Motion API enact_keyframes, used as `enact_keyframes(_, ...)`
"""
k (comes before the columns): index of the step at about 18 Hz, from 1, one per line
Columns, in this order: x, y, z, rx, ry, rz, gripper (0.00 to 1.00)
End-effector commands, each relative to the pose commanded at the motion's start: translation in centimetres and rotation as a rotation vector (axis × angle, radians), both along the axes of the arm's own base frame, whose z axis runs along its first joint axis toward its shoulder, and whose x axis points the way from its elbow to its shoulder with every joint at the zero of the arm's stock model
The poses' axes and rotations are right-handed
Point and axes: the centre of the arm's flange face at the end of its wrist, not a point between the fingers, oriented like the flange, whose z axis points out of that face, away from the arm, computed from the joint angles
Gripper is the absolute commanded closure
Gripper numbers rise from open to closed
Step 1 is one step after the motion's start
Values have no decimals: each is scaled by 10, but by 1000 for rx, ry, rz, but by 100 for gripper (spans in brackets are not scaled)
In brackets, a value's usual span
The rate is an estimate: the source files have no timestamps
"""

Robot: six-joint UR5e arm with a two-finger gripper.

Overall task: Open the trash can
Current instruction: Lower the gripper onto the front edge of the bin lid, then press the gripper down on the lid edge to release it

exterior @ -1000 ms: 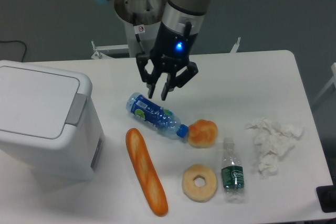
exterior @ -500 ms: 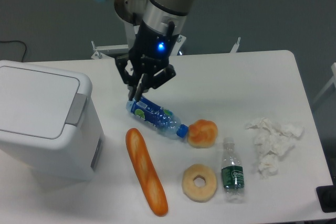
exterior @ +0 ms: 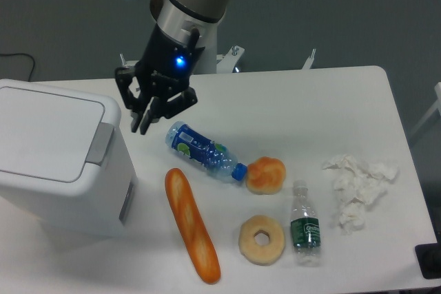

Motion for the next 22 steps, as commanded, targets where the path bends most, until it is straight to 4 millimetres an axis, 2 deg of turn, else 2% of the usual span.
enact_keyframes(4, 7, 26, -7, 2, -23, -10, 79)
enact_keyframes(6, 11, 30, -10, -2, -29, -15, 79)
enact_keyframes(8, 17, 34, -12, -9, -38, -17, 87)
enact_keyframes(12, 22, 35, -15, -17, -44, -21, 98)
enact_keyframes(22, 31, 33, -25, -37, -47, -35, 99)
